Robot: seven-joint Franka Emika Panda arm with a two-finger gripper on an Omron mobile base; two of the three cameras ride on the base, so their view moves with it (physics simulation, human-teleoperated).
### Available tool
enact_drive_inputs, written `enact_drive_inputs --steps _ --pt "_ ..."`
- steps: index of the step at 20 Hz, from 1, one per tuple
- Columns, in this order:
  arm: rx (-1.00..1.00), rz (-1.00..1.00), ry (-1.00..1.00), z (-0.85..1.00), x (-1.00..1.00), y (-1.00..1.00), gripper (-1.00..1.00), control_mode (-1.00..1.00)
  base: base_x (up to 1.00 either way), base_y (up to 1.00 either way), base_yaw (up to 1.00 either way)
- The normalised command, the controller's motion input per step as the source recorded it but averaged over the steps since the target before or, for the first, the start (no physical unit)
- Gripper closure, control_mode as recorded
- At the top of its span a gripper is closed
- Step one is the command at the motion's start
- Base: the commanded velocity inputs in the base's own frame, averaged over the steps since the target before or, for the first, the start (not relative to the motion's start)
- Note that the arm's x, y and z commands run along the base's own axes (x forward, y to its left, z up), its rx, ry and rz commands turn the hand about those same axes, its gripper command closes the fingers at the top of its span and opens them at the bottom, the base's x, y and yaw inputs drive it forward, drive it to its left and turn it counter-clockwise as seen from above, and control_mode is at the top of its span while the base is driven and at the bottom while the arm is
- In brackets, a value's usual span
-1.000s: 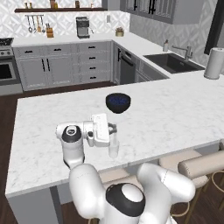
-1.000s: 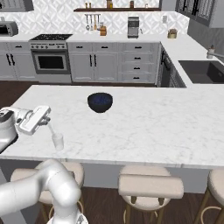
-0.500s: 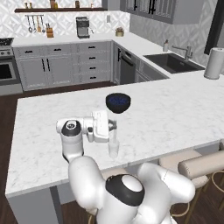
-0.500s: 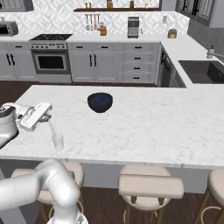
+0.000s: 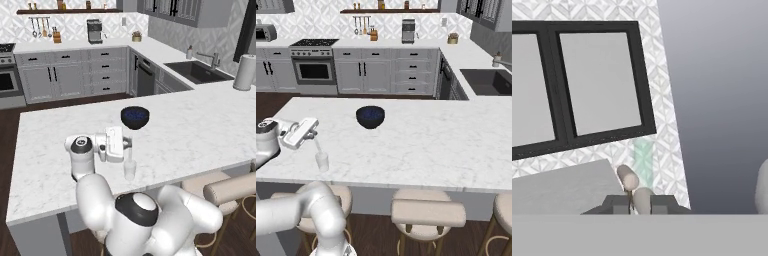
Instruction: Take a straw from the drawer in front and place it inside the glass cup on the dining counter.
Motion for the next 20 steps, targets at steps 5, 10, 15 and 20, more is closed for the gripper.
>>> enact_drive_inputs --steps 5,10,15,20 --pt "0.0 0.0 0.0 -0.23 0.0 0.0 1.0 -1.0 0.0 0.0 0.0" --pt "0.0 0.0 0.04 -0.35 0.08 0.0 1.0 -1.0 0.0 0.0 0.0" --pt "0.01 0.0 0.04 -0.36 0.21 0.0 1.0 -1.0 0.0 0.0 0.0" --pt "0.01 0.0 0.01 -0.16 0.19 0.0 1.0 -1.0 0.0 0.0 0.0"
